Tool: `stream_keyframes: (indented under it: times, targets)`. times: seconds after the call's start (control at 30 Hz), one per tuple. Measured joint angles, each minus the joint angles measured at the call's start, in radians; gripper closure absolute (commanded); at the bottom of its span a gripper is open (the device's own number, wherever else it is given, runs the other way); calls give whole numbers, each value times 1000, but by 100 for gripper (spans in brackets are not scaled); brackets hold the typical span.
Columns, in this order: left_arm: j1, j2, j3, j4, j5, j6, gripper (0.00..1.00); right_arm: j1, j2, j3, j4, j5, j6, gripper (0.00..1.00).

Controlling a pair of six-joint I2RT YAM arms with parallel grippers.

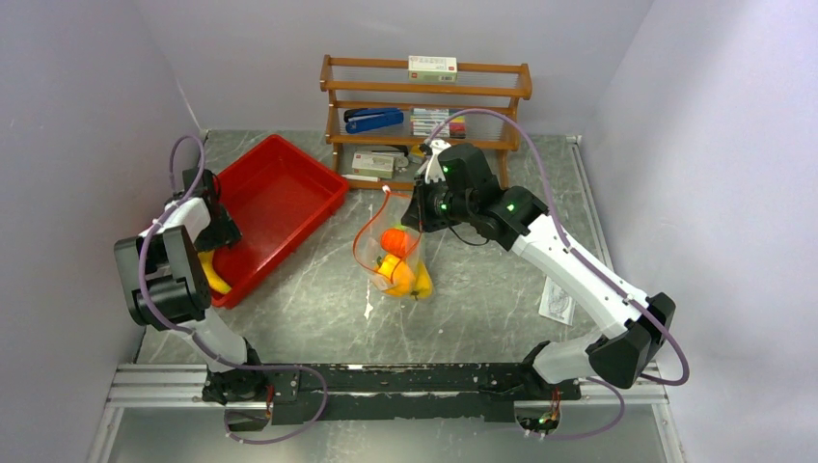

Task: Place the food in the zip-top bag and seal the zipper
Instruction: Pick up the fake fruit from the bin.

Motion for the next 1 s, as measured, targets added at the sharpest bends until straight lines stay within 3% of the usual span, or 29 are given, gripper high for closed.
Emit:
stream_keyframes:
  times: [0.47,0.87,1.0]
  targets:
    - [4,-16,0,25,155,-9,24,0,4,11,-5,0,1,100]
    - [5,-18,0,9,108,6,16,0,8,29,-6,-2,7,100]
    - [5,-32,-10,7,101,19,19,0,10,34,-21,-2,7,100]
